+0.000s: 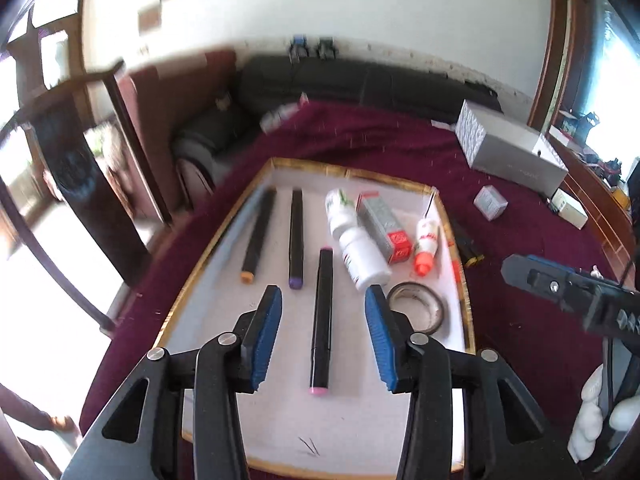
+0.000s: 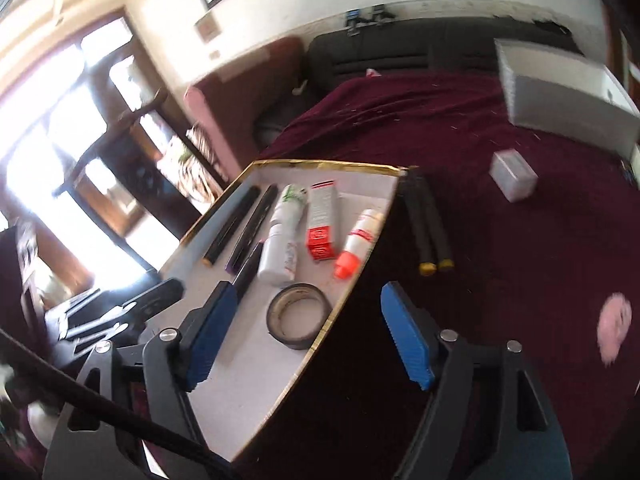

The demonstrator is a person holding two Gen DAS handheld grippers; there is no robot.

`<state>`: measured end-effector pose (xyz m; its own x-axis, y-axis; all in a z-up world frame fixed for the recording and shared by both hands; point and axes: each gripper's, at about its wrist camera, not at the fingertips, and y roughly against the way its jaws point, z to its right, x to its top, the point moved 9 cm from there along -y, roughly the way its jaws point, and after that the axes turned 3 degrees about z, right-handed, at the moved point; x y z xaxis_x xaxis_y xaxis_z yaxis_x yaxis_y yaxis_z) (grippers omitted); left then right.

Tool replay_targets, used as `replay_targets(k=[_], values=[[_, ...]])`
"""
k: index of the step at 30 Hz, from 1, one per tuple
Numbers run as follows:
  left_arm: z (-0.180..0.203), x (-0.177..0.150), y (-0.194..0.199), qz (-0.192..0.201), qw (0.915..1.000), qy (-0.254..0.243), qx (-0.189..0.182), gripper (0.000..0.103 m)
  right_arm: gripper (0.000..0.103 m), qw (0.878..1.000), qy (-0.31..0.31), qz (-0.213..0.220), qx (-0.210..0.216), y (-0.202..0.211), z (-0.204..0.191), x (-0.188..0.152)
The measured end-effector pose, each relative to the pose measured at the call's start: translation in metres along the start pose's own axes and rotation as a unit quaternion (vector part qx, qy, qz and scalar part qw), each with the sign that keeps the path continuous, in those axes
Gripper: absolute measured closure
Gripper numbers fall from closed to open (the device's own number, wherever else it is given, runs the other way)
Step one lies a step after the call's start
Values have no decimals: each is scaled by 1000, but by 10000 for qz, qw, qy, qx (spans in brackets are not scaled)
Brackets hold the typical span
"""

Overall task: Organize objects
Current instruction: 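Withdraw both open tools from the tray, then grasp the two yellow-cap black markers with the right tool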

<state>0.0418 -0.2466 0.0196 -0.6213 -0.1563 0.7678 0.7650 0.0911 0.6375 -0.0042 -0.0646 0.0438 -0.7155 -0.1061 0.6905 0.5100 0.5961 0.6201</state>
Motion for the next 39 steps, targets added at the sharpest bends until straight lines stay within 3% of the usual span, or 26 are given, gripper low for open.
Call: replay_targets(k=[6, 11, 18, 28, 34, 35, 38, 39], values=[[25, -4, 35, 408, 9977, 443, -317, 64, 27, 9963, -845, 15, -125, 12, 56, -14], [47, -9, 43, 411, 9969, 398, -542, 64, 27, 9956, -762, 5, -551, 24, 89, -11], [75, -19, 38, 201, 9926, 420, -1124, 64, 27, 9910, -917, 24, -976, 27, 148, 23], [83, -32, 16, -47, 9895, 272, -1418, 64, 27, 9795, -48, -567, -1934, -66, 171, 96], [83, -31, 9, -68, 9884, 266, -1495, 64, 28, 9661, -13, -989, -2385, -109, 196, 100], [82, -31, 8, -80, 9880, 294, -1513, 64, 30, 9650, -37, -1044, -2405, -111, 199, 98], [83, -34, 3, -175, 9877, 360, -1511, 64, 59, 9587, 6, -1184, -2585, -111, 204, 89], [85, -35, 2, -199, 9874, 355, -1528, 64, 60, 9559, 14, -1246, -2660, -109, 207, 86]])
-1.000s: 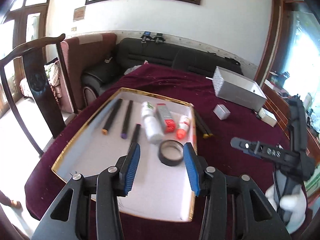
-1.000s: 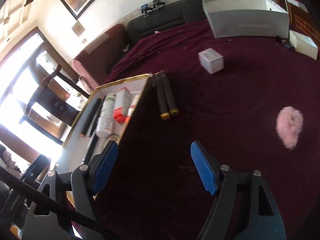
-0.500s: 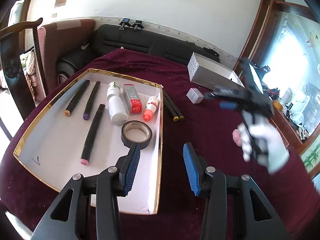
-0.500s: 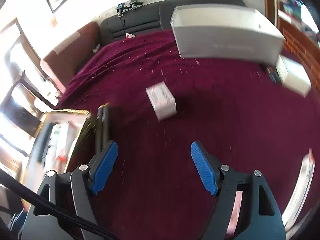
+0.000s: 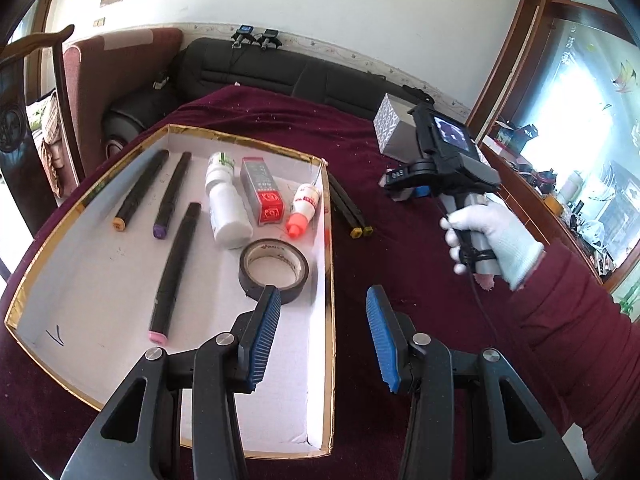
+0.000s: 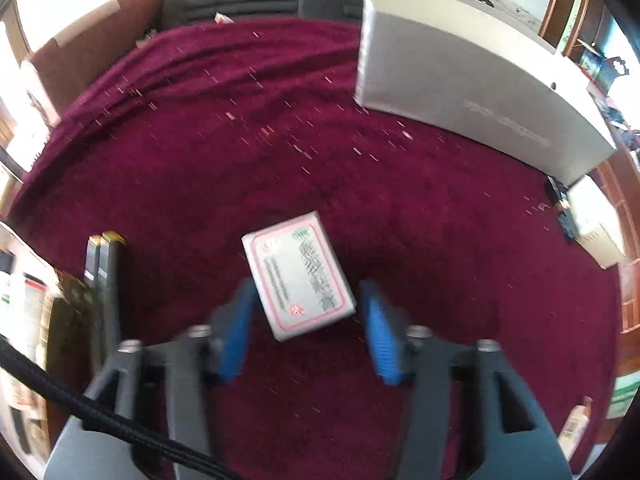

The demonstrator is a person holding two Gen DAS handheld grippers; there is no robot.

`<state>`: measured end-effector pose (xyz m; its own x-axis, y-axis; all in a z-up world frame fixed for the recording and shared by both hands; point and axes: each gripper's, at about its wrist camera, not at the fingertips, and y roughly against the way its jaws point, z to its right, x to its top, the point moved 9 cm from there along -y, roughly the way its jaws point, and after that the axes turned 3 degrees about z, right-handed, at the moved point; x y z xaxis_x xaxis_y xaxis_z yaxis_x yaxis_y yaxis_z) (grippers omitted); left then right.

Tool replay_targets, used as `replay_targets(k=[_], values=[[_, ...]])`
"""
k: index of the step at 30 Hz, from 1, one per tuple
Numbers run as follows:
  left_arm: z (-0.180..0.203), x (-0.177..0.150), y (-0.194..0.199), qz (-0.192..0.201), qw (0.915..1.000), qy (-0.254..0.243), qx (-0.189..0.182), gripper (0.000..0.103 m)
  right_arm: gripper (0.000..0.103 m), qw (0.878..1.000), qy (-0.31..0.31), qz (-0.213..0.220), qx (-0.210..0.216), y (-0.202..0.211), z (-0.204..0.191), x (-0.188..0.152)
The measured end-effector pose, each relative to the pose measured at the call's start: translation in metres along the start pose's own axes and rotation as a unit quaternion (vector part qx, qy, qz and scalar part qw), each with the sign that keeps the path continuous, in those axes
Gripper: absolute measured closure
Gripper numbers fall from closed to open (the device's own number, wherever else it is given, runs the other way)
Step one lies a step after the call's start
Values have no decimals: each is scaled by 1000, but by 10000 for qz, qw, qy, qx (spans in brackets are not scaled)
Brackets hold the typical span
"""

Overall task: Organize objects
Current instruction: 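Grasp the two yellow-cap black markers with the right tool, then move the yellow-cap markers across the cloth with the right tool and release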

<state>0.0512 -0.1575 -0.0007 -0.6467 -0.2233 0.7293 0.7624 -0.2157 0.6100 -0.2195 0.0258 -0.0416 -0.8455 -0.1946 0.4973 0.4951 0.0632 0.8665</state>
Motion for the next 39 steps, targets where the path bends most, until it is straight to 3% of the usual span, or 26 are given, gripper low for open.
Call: replay_targets(k=[6, 8, 10, 13, 16, 20, 21, 23, 29, 37, 39], values=[[6, -5, -2, -67, 9999, -83, -55, 64, 60, 9981, -213, -225, -527, 20, 36, -30], [7, -6, -2, -69, 9999, -69, -73, 64, 50, 9997, -168, 101, -144, 40, 23, -30], [7, -7, -3, -111, 9999, -48, -88, 64, 22, 9986, 32, 375, 376, 57, -2, -27], [7, -6, -2, -103, 9999, -69, -60, 64, 22, 9910, 622, 452, 1098, 69, -55, -32], [6, -6, -1, -90, 9999, -67, -57, 64, 22, 9883, 1108, 421, 961, 61, -87, -39], [3, -8, -2, -134, 9999, -28, -44, 64, 27, 9869, 1492, 328, 527, 40, -107, -41], [3, -8, -3, -148, 9999, -21, -49, 64, 45, 9867, 1454, 361, 626, 39, -112, -39], [4, -9, -3, -173, 9998, -12, -48, 64, 71, 9885, 1349, 336, 595, 40, -111, -34], [9, -8, 4, -107, 9999, -53, -92, 64, 75, 9951, 946, 39, 270, 24, -78, -31], [20, -9, 3, -123, 9998, -80, -159, 64, 75, 9978, -133, -387, 520, 41, 21, -80], [28, -10, 2, -164, 9996, -117, -215, 64, 75, 9942, -331, -507, 889, 52, 33, -94]])
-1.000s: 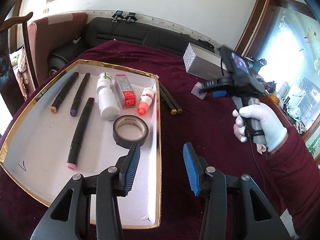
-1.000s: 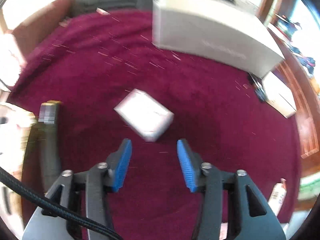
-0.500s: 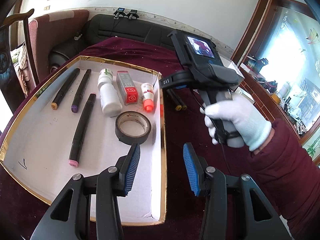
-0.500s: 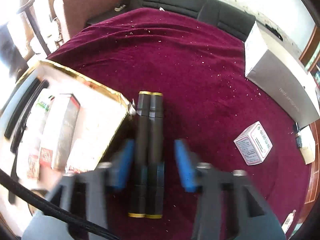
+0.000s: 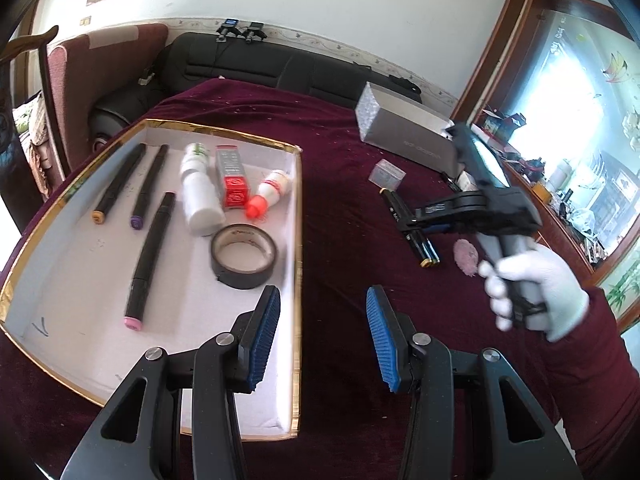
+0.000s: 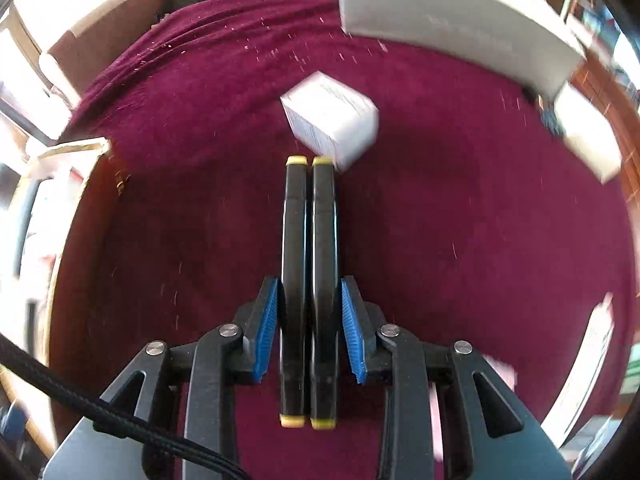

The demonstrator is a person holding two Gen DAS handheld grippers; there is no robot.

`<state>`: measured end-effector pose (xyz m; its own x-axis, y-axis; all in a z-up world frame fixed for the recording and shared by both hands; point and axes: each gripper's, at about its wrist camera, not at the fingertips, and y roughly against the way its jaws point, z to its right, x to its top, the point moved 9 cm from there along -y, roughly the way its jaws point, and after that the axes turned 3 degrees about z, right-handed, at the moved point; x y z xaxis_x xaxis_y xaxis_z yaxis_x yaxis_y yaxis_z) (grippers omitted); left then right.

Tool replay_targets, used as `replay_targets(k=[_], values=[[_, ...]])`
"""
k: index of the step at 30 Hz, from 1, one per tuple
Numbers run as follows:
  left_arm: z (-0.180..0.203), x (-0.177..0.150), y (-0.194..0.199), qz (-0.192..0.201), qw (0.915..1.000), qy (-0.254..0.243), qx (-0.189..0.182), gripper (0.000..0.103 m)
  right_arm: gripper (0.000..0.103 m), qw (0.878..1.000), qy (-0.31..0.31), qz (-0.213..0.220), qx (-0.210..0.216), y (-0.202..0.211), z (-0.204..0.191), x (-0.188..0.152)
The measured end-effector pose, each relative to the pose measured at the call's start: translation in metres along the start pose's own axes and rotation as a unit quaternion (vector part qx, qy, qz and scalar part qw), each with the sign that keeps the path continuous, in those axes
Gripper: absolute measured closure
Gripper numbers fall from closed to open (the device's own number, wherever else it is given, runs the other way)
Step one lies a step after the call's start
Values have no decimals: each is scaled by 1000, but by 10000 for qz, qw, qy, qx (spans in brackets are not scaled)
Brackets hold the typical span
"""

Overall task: Organize objects
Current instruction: 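Move the yellow-cap markers across the cloth with the right tool and release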

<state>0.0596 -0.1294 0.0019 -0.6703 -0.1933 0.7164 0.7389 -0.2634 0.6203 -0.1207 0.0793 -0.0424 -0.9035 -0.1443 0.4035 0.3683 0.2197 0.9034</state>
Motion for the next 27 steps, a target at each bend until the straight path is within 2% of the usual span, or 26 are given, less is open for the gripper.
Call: replay_targets(k=[1, 2, 4, 6, 7, 11, 14, 18, 20, 23, 27], values=[[4, -1, -1, -13, 10000, -24, -23, 64, 74, 9995, -116, 32, 275, 10, 4, -5], [8, -1, -1, -24, 10000, -62, -27, 64, 66, 9987, -210, 152, 448, 22, 6, -9], [16, -2, -3, -68, 9999, -139, -29, 64, 32, 9966, -360, 554, 494, 49, 22, -9], [25, -4, -4, -108, 9997, -230, -8, 64, 24, 9932, -457, 1016, 323, 71, 39, -9], [29, -4, -5, -131, 9995, -270, 11, 64, 24, 9902, -503, 1289, 197, 82, 50, -11], [47, -3, -18, -304, 9987, -410, 50, 64, 24, 9806, -763, 1800, 137, 89, 70, -16], [66, 5, -36, -273, 9960, -788, 305, 64, 24, 9707, -999, 2183, -38, 86, 94, -16], [95, 22, -79, -298, 9910, -1219, 459, 64, 24, 9635, -1406, 2266, 245, 81, 109, -21], [107, 28, -105, -385, 9902, -1291, 379, 64, 24, 9619, -1483, 2265, 370, 83, 113, -21], [112, 37, -144, -528, 9896, -1252, 464, 64, 24, 9595, -1450, 2363, 509, 91, 108, -22], [108, 37, -184, -874, 9907, -958, 403, 64, 24, 9574, -1390, 2429, 713, 97, 100, -23]])
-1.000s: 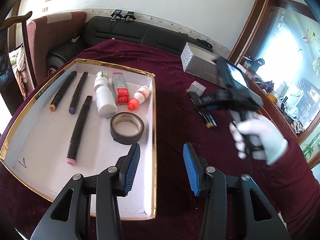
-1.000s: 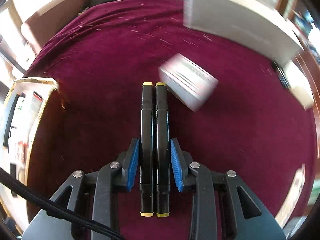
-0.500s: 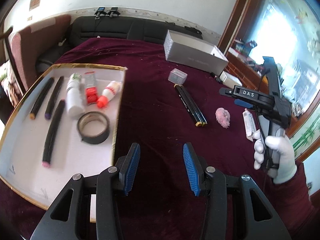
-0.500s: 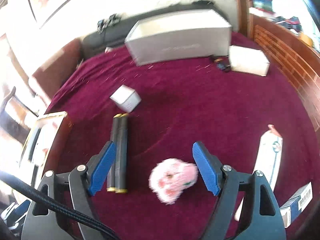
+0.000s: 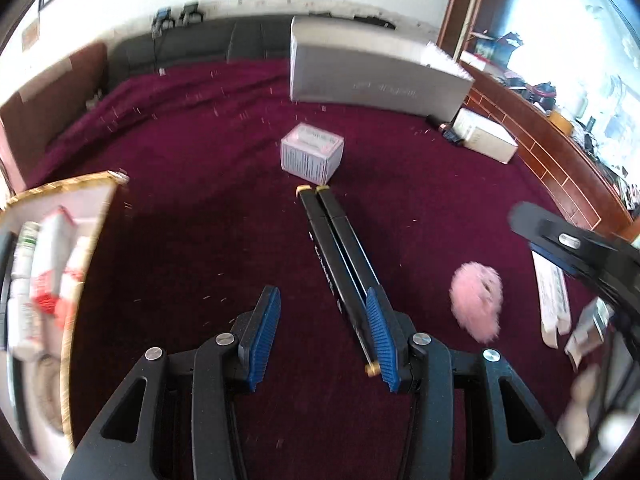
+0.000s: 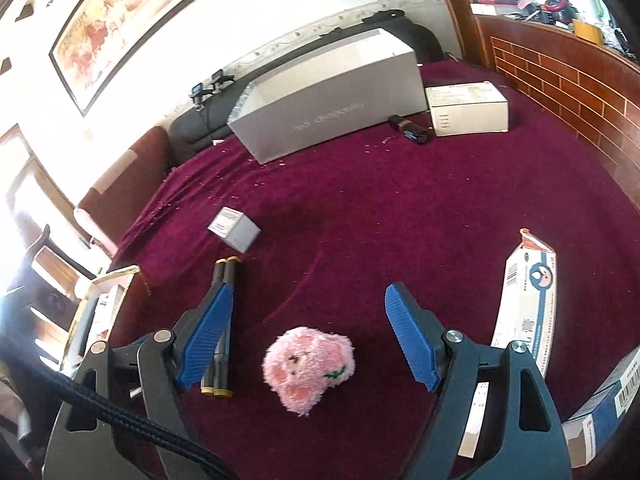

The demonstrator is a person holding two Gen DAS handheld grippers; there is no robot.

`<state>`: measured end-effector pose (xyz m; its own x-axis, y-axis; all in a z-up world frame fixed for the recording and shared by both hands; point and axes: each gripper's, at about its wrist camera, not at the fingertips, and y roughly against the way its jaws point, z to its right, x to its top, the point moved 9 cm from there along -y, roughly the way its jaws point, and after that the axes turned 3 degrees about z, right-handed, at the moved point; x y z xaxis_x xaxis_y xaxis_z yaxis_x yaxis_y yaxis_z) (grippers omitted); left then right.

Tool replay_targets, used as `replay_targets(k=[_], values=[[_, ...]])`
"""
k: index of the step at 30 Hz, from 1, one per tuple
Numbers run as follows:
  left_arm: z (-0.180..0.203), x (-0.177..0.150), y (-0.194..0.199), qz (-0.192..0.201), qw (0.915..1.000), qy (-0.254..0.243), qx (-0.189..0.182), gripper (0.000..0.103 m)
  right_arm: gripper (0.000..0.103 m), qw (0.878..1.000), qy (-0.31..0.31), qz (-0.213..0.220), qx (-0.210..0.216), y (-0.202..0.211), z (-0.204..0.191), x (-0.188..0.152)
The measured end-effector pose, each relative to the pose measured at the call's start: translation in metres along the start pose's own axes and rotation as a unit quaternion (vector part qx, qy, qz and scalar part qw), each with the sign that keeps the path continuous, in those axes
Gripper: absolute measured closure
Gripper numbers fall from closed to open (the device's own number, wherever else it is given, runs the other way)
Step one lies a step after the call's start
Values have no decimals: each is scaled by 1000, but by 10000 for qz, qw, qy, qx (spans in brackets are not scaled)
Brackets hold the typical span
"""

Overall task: Organize objects
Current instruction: 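Grasp one yellow-cap black marker with the left tool and lift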

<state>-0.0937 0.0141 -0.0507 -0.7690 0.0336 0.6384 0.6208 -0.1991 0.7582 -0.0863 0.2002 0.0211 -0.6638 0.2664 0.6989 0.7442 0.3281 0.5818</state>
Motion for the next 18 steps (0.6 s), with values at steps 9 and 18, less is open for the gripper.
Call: replay_targets(k=[9, 18], values=[[0, 1, -25, -165, 9989, -95, 438, 64, 24, 9989, -293, -103, 350, 0, -1, -4], [-3, 4, -30, -77, 9950, -484, 875, 64, 24, 9988, -296, -150, 365, -1, -3, -8]])
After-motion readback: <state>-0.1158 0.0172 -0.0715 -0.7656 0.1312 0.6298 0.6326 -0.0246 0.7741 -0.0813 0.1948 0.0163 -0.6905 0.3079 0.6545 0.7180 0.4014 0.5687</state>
